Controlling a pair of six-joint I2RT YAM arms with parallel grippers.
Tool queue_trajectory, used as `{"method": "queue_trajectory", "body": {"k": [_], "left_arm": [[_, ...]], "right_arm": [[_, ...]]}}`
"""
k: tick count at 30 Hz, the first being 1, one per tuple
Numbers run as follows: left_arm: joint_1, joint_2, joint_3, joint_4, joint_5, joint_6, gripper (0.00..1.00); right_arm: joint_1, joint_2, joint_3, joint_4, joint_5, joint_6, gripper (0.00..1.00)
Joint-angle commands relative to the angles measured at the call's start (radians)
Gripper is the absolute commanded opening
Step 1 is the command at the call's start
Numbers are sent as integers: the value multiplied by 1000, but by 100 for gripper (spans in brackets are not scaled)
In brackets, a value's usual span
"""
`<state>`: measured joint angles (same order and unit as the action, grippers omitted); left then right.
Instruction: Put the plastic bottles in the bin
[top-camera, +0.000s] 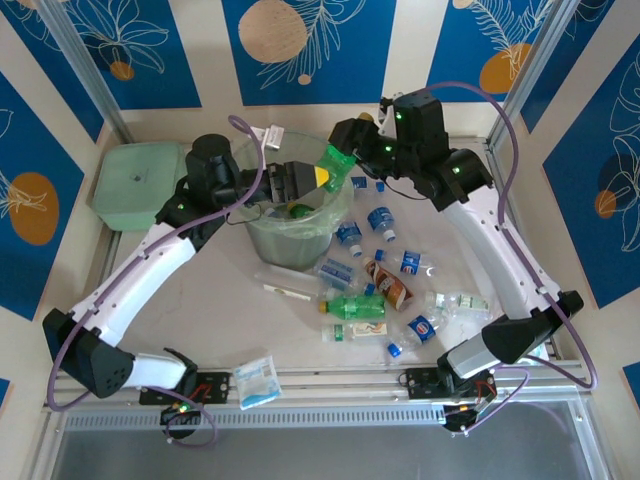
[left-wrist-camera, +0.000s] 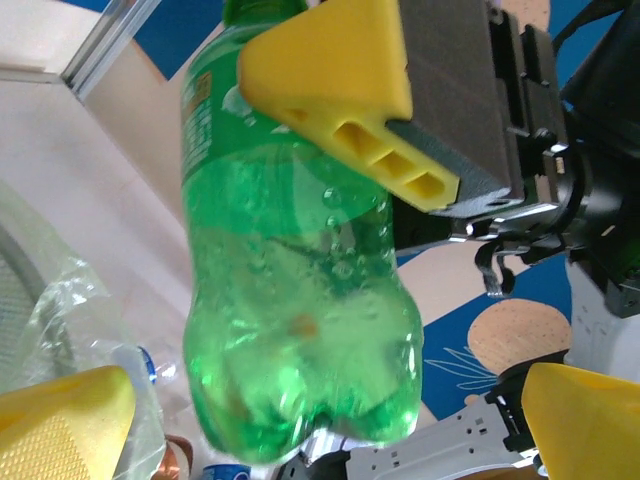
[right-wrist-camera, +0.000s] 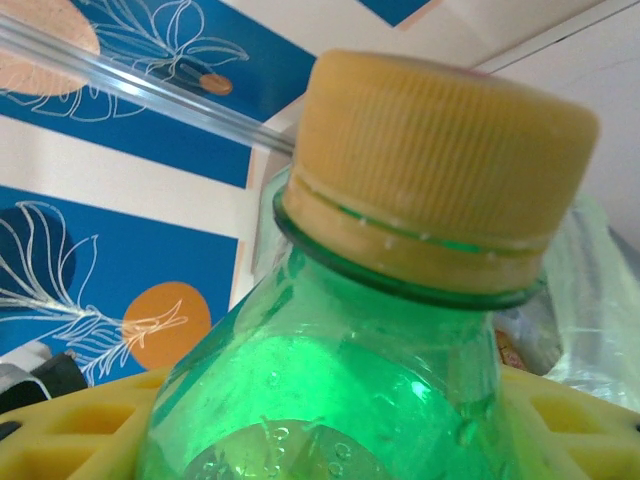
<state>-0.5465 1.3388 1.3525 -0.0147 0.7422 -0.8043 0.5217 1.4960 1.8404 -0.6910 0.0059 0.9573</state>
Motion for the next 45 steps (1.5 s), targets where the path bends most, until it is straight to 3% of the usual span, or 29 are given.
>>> {"method": "queue_trajectory", "body": {"k": [1,4,21,26,28,33,40,45], "left_arm": [[-7,8,-14,76,37,-29,99],[-9,17,-16,96,42,-48,97],[-10,25,-16,70,23,-38,59],[-10,23,-10,25,-7,-11,54],[-10,20,-8,2,-21,5,51],[-10,2,-3,-56,-53,46,48],[-2,-39,59,-285,-150,184,46],[22,-27,203,-632,-403,307,41]], "right_arm": [[10,27,30,36,-57,24,59],[17,42,26,57,-82,38,58],[37,55,0,89,-108,63,59],[36,49,-5,90,-102,60,60],[34,47,-6,86,-99,57,65],[5,33,1,74,-89,47,88],[-109,-6,33,-17,-36,-2,94],[-233,-82,-33,-83,9,-32,94]]}}
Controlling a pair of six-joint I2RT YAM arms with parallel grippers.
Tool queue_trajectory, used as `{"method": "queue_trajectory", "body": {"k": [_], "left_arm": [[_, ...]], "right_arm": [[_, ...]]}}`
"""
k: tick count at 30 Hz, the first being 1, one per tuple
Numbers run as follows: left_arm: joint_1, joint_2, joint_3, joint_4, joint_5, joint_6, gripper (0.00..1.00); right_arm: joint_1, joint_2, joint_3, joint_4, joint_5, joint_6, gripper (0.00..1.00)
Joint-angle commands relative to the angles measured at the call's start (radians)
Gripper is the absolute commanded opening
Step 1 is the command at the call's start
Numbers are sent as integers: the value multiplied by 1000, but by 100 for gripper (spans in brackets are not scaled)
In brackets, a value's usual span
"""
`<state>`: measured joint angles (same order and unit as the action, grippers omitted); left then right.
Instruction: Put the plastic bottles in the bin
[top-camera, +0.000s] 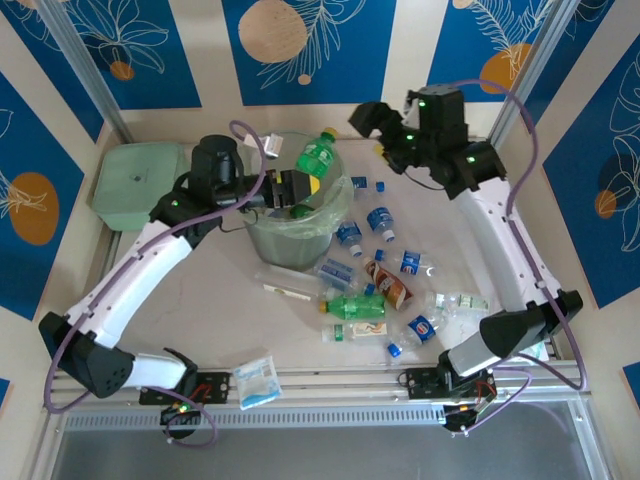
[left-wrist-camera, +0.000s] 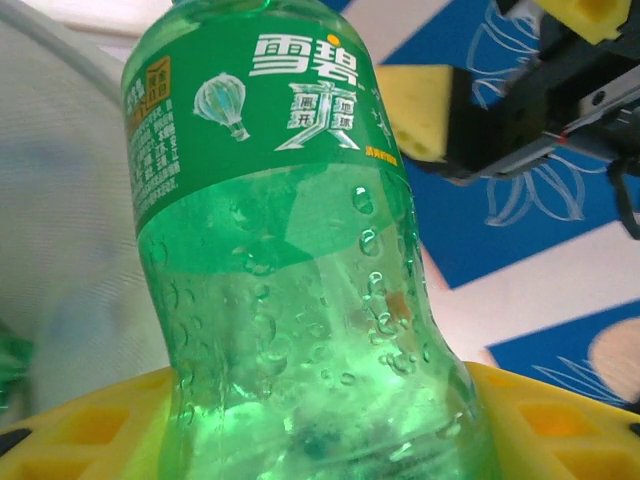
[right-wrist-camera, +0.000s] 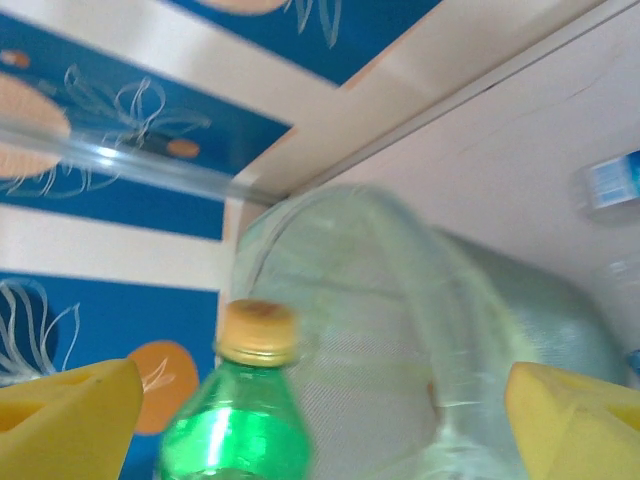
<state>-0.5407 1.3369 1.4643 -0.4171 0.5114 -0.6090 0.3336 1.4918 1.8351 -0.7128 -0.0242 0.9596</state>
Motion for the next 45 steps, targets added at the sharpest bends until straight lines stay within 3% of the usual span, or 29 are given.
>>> {"method": "queue_trajectory", "body": {"k": [1,8,12,17,23,32,39,45], "left_arm": [[24,-11,117,-290,-211,127,40],[40,45,160,-391,-231,136,36],[41,72,157,-407,-229,126,36],[41,90,157,-405,-219,117,57],[41,86,156,-396,-217,115,67],[41,64,157,-397,-218,120,83],[41,6,128,-330,-218,118,83],[40,-87,71,-205,-191,109,83]], "right_arm": [[-73,-103,-64,-57,37,-33,93],[-234,-227,-286,-50,15,-39,93],[-270,-232,-359,-53,12,-62,93],[-273,-195,-406,-63,26,-101,93],[-271,-162,-447,-48,29,-113,93],[-273,-111,-437,-53,31,-142,93],[-274,5,-317,-64,-4,-163,88],[-262,212,-165,-23,-82,-226,87]]}}
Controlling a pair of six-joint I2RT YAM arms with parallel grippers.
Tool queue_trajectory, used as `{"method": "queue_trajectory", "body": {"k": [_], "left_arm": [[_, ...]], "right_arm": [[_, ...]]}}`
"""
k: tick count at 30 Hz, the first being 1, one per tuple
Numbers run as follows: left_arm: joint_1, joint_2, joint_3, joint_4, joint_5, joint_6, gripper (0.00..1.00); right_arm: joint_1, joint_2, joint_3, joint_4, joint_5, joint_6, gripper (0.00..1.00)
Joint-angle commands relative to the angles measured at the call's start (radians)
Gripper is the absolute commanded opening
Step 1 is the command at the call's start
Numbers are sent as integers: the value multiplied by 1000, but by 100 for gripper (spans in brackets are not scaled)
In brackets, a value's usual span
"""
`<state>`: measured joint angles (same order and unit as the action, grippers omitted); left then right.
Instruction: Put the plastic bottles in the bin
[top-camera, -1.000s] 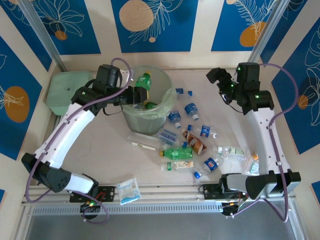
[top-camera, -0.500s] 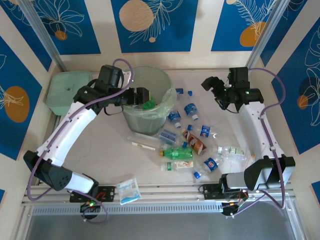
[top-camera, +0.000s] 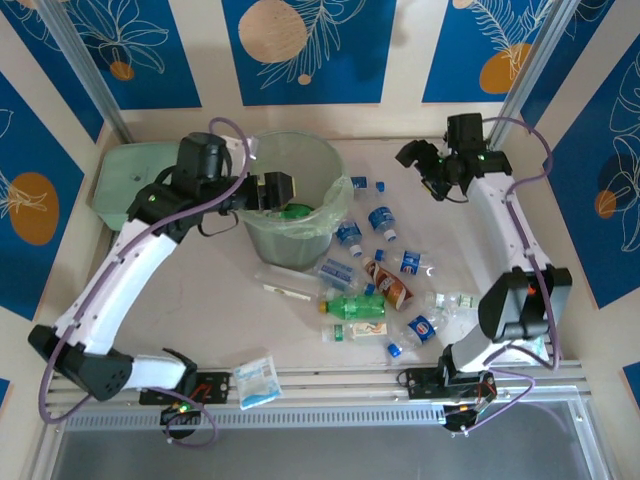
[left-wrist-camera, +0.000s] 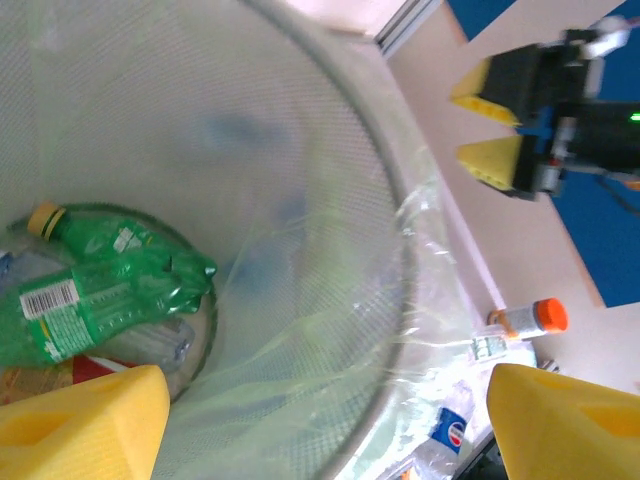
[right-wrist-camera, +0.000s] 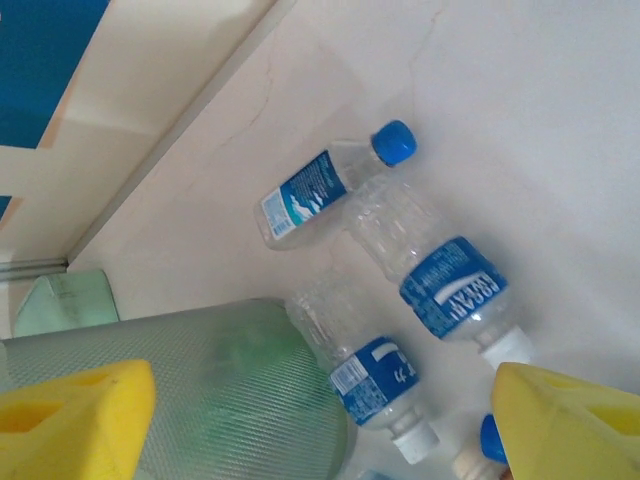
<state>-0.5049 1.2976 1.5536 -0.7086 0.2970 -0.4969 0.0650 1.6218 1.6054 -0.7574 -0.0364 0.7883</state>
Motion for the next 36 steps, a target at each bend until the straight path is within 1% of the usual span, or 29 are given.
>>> {"method": "queue_trajectory", "body": {"k": [1,5,8,11,13,16,19,21,24,27,32,36], "left_arm": [[5,-62,-28,107,30,-8,83],[5,-116,-68,164,50,-20,83],[5,-152,-101,190,47,-25,83],[3,-186,-152,245,71,-44,83],[3,-203,-187,286,94,-65,83],[3,-216,-225,323,117,-81,83],[3,-218,-237,319,113,-80,83],[3,-216,-237,316,112,-79,83],[3,-212,-234,314,120,-83,83],[3,-210,-231,303,118,-75,83],[3,-213,-239,303,115,-75,82],[3,-215,-242,313,115,-79,83]], "right_arm": [[9,134,109,25,-102,-83,88],[13,337,282,-14,-141,-173,90],[22,484,411,-46,-164,-233,90],[45,621,569,-105,-169,-295,90],[77,716,692,-165,-132,-353,91],[131,849,891,-264,-40,-425,94],[160,966,1057,-341,-4,-449,95],[167,993,1070,-336,-4,-444,95],[171,988,989,-281,-22,-429,95],[177,992,947,-264,-28,-438,95],[196,973,892,-268,45,-469,95],[186,938,823,-267,99,-462,95]]}}
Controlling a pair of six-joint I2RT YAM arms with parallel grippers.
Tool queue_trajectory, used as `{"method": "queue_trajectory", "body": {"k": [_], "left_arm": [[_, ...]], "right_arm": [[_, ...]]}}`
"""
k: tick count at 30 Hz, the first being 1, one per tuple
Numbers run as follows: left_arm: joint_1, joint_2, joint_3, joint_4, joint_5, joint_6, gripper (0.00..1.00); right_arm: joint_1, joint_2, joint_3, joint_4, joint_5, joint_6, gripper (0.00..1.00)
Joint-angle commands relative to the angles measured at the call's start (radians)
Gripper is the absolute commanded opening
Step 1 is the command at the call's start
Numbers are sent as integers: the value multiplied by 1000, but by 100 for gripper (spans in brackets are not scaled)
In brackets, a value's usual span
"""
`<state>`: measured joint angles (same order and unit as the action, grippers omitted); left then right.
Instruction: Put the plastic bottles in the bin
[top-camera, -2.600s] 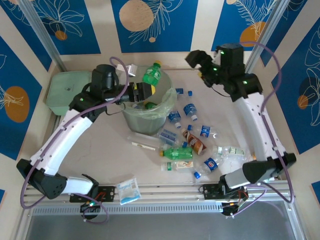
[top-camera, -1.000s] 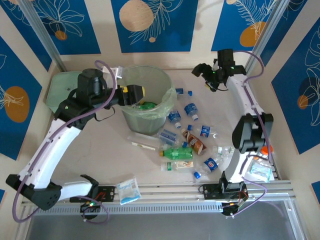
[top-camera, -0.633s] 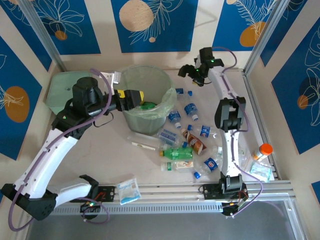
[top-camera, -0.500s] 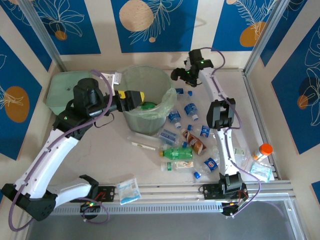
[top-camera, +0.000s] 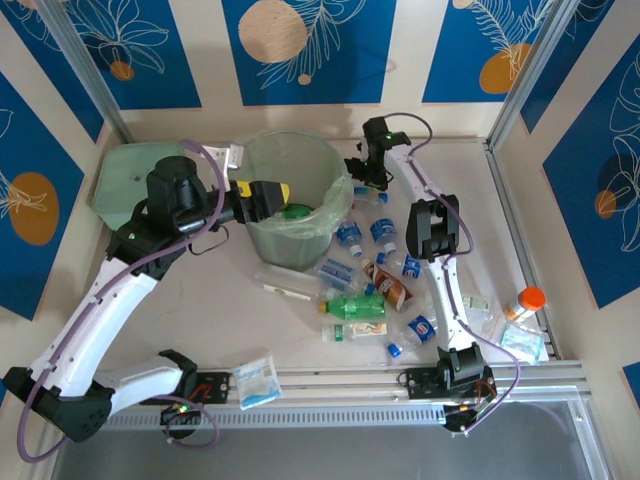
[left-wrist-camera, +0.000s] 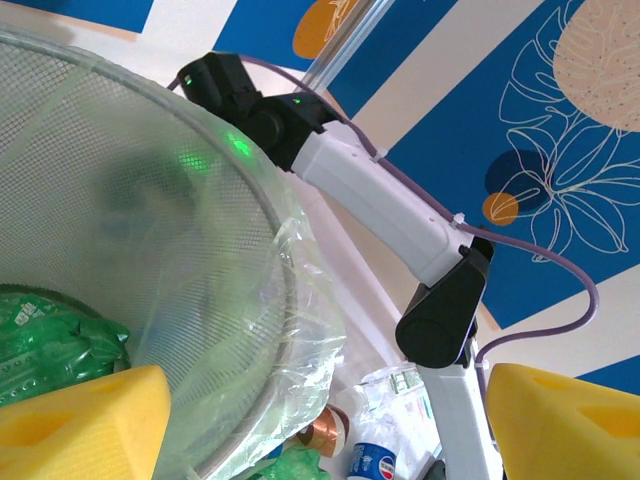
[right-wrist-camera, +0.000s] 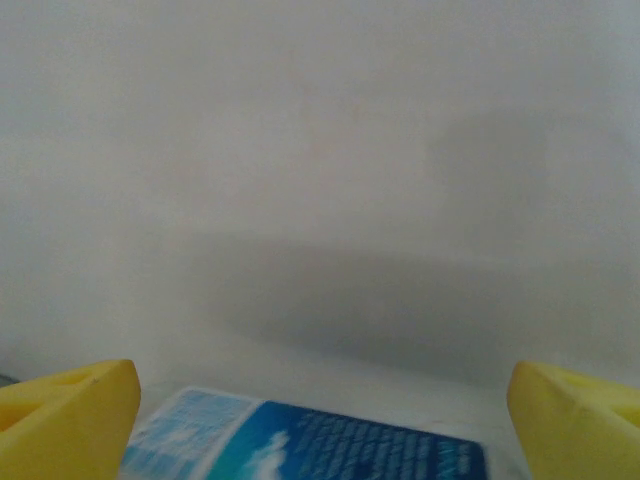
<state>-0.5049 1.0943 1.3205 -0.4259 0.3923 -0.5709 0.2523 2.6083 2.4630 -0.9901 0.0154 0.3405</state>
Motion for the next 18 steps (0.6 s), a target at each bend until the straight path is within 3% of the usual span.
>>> {"method": "queue_trajectory", "body": {"k": [1,9,18], "left_arm": [[3,-11,-8,31,19,-4,83],[3,-2,-10,48,15,-4,82],[3,1,-37,69,12,-18,82]], "right_arm": [[-4,-69,-67,-22,57,-10,95],[-52,-209,-294,40,115,12,93],[-102,-401,-583,154,55,19,90]]}}
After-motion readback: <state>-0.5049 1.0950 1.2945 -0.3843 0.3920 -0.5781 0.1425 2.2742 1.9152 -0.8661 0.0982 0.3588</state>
